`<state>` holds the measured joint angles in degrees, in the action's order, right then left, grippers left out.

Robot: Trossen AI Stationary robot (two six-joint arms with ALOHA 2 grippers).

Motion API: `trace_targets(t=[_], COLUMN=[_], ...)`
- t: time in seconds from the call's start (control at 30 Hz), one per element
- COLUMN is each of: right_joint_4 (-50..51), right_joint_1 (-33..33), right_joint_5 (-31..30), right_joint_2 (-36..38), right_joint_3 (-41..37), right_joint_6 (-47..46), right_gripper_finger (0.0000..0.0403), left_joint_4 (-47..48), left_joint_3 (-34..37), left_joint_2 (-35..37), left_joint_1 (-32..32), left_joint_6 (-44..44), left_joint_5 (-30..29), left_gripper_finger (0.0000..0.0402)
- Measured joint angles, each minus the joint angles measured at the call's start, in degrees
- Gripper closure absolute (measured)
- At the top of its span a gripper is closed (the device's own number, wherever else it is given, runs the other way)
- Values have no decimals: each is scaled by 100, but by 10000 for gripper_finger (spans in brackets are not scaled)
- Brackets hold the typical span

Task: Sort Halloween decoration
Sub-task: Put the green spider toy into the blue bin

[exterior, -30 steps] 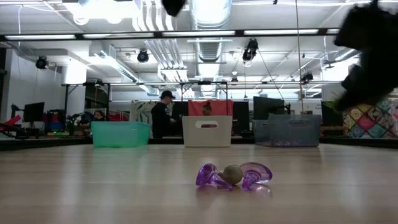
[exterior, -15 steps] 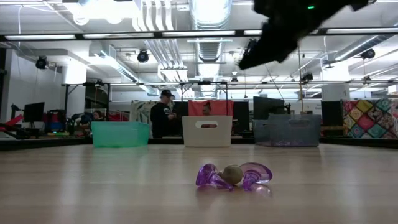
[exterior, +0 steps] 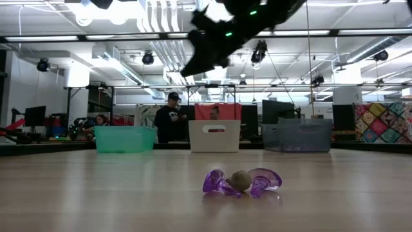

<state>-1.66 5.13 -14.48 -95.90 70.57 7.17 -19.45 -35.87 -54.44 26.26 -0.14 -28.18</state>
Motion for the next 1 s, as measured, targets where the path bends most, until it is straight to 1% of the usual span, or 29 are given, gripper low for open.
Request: trace_targets(t=[0.1, 0.27, 0.43, 0.67, 0.73, 0.87, 1.0], right_joint_4=[-31, -40, -45, 45, 212, 405, 465], right_joint_1=[204, 520, 830, 1077, 1093, 1104, 1115], right_joint_5=[11, 20, 312, 992, 1027, 1047, 1045], right_joint_2=[-626, -1582, -2373, -3291, -3534, -3904, -4087], right_joint_3=[703, 1810, 2684, 3796, 4133, 4625, 4796], right_joint_6=[192, 401, 298, 82, 31, 35, 33], right_gripper_finger=[394, 394, 394, 394, 394, 394, 394], left_joint_4=[-226, -246, -229, -234, -247, -243, -251], left_joint_3=[305, 664, 921, 1076, 1093, 1084, 1052], left_joint_2=[409, 1005, 1404, 1616, 1622, 1625, 1647], left_joint_1=[0, 2, 1, -2, -7, -8, -11], left_joint_6=[-12, -12, -6, 6, 19, 67, 148], left_joint_5=[2, 6, 15, 8, -32, -330, -387], left_gripper_finger=[402, 402, 402, 402, 402, 402, 402])
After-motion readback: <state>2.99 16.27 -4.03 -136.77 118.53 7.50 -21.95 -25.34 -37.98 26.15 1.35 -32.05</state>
